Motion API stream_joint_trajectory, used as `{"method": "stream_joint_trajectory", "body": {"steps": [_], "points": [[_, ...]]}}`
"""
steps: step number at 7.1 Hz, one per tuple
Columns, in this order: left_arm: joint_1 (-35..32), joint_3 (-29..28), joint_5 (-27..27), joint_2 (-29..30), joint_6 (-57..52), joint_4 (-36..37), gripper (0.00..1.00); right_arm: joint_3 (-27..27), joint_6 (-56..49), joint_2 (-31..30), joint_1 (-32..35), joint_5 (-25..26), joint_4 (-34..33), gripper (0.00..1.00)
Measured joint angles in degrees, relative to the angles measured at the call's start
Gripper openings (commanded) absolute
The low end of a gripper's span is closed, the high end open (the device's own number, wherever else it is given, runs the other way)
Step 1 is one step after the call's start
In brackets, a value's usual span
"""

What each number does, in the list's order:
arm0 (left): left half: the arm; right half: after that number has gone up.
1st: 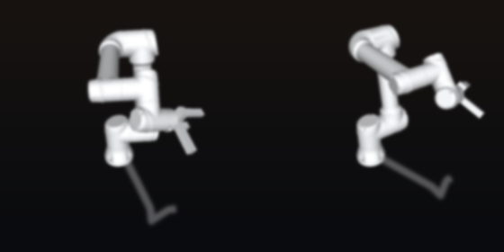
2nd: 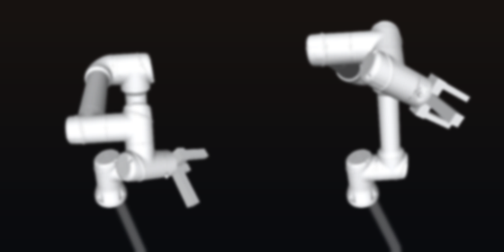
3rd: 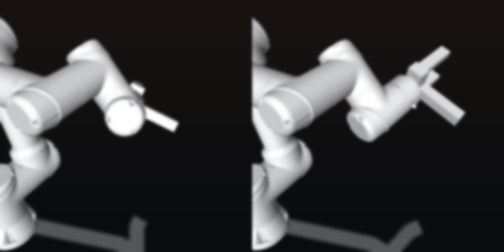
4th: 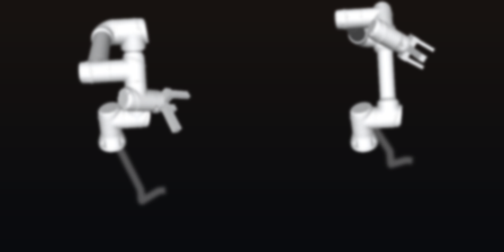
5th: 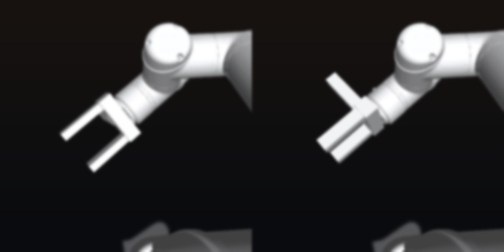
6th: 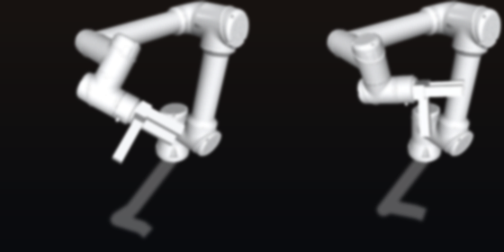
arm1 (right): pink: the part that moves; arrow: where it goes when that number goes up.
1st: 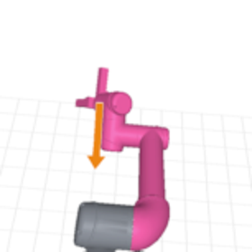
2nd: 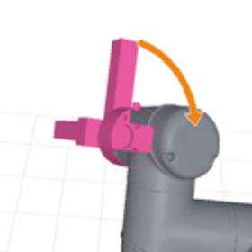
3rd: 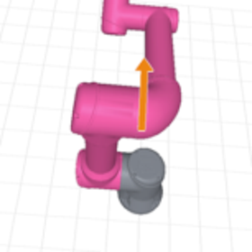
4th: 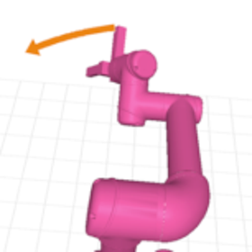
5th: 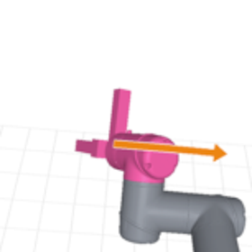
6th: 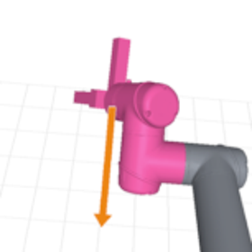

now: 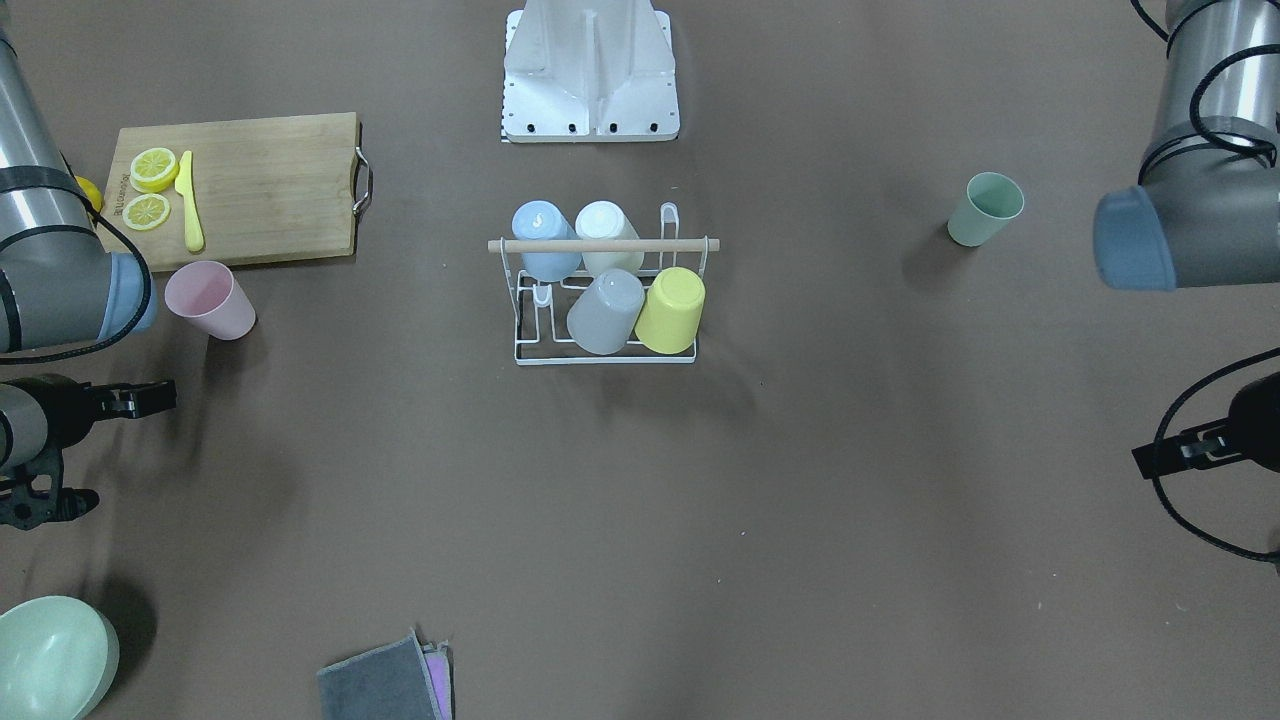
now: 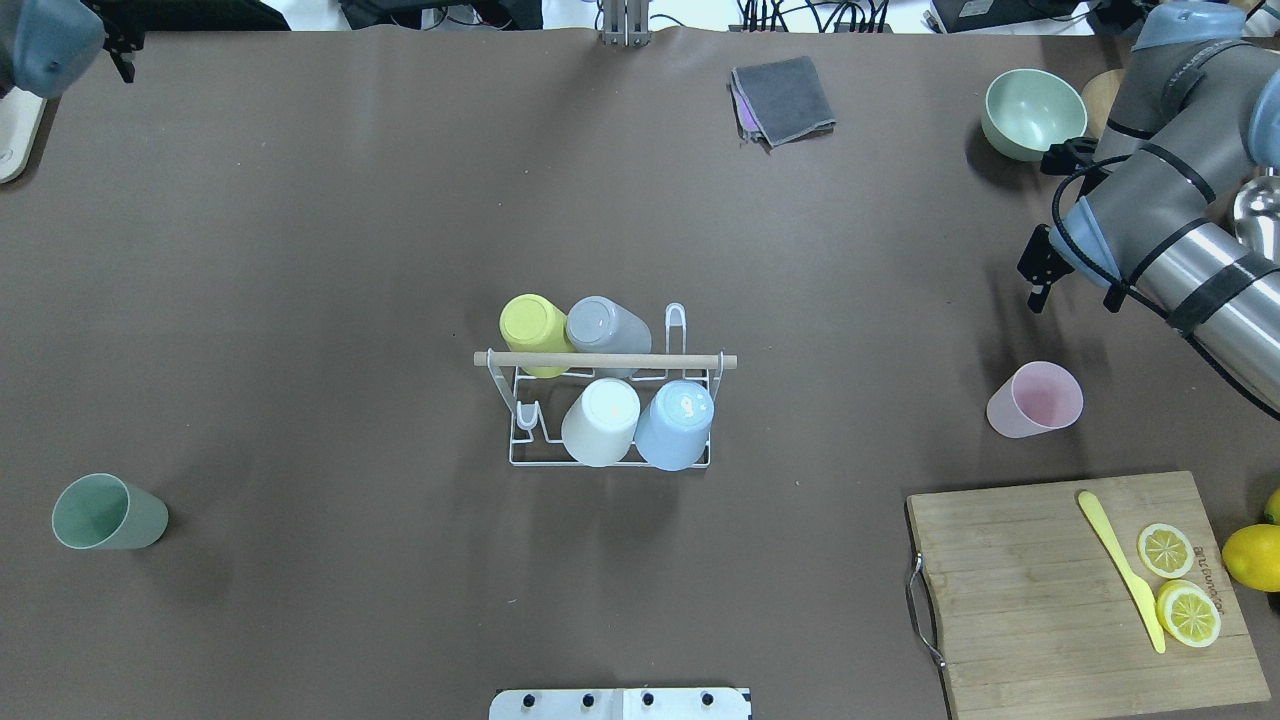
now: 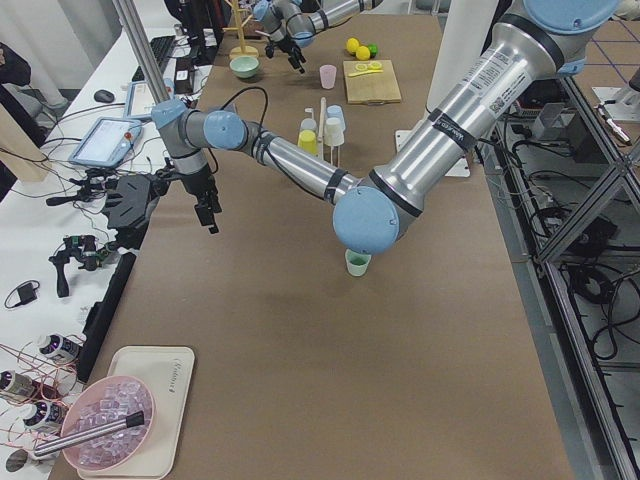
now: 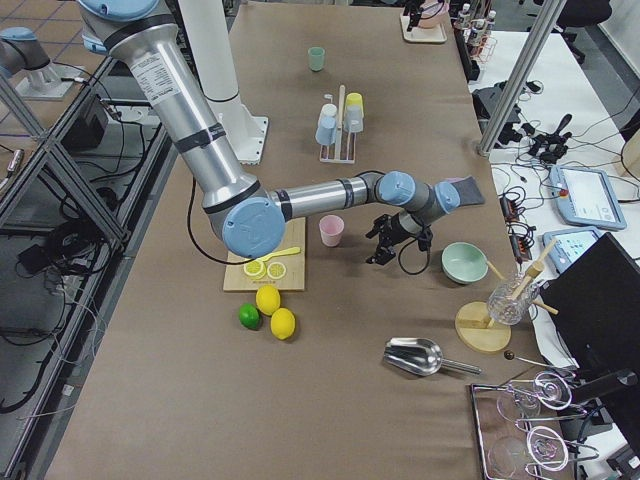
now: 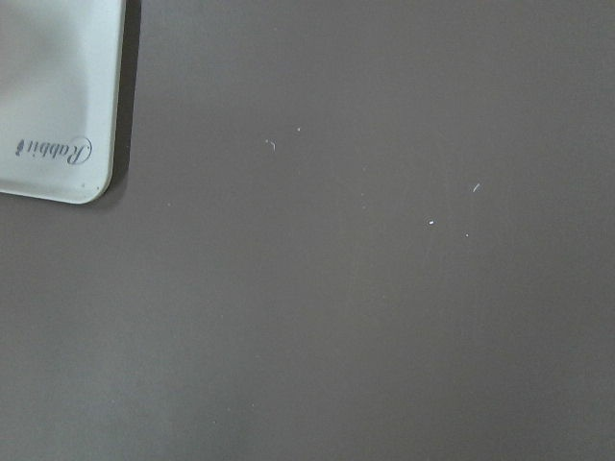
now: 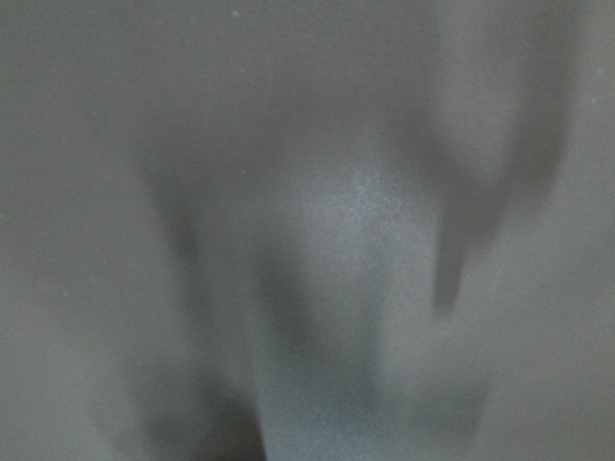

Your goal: Place cup on cup holder

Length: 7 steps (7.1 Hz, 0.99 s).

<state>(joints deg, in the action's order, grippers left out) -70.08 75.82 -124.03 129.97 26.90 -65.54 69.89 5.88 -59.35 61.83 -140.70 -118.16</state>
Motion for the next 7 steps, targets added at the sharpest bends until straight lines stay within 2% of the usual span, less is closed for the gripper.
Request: {"method": "stream_joint_trajectory", "body": {"steps": [3, 5, 7], "points": [[1.6, -0.1, -3.6, -1.6, -8.5, 2.7, 0.98, 0.0, 0.5, 4.2, -0.3, -0.4, -5.4, 0.99], [1.9, -0.3, -4.6, -4.8, -16.1, 2.9, 0.98, 0.1, 0.1, 4.6, -1.1, -1.4, -8.2, 0.99], [3.6, -0.4, -5.3, -7.1, -18.9, 3.6, 0.98, 0.0, -0.1, 4.3, -3.1, -3.2, -10.0, 0.99]]}}
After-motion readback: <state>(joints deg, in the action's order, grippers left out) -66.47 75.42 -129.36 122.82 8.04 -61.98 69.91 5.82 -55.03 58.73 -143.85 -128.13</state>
